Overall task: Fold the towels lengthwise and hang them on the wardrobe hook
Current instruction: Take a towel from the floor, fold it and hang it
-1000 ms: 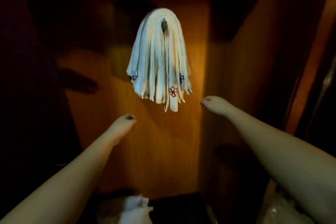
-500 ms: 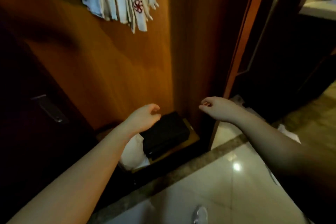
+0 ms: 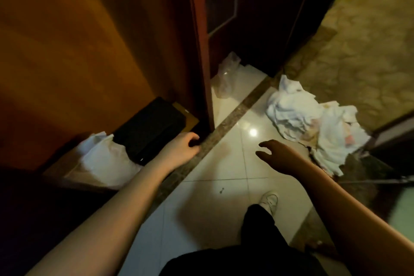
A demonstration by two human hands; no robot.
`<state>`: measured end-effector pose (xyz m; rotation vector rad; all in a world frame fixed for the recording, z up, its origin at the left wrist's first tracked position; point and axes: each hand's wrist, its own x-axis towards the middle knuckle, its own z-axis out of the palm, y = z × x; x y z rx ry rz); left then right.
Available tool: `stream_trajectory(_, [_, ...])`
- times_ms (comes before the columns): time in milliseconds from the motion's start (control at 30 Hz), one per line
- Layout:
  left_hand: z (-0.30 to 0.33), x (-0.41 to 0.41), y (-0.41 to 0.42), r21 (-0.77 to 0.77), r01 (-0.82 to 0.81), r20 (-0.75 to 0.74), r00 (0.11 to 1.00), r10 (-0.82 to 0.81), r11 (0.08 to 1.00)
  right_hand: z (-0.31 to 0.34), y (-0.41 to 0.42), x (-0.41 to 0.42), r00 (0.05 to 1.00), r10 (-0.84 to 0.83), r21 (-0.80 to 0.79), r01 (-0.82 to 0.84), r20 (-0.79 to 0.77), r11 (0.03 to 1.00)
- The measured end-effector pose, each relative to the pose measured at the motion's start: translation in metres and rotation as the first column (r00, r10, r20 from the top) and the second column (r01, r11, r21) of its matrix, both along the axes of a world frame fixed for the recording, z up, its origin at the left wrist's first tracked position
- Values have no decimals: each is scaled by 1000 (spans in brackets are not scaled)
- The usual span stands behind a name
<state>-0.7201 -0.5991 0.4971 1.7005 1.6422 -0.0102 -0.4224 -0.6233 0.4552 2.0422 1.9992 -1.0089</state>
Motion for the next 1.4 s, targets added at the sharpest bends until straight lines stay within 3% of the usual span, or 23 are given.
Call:
stream_trajectory(400, [-63, 216, 141, -185, 129, -28, 990, -136, 974, -75, 55, 227, 970, -240, -198, 245, 47, 949])
stream_trajectory(533, [-79, 291, 194, -168, 163, -14, 986, -168, 972, -92, 82, 299, 949, -304, -242, 314, 78, 918])
stream_trajectory(967, [-148, 468, 403, -213, 335, 39, 942, -335, 918, -143, 235, 421, 841, -536, -319, 528, 72, 787])
stream_trajectory(1167, [-194, 532, 515, -305, 420, 3, 898, -441, 855, -180, 334, 460, 718, -694, -357, 662, 52, 659])
stream_trajectory(1400, [-289, 595, 602, -392, 440, -44, 868, -495, 808, -278, 428, 504, 446, -895, -415, 813, -4, 408])
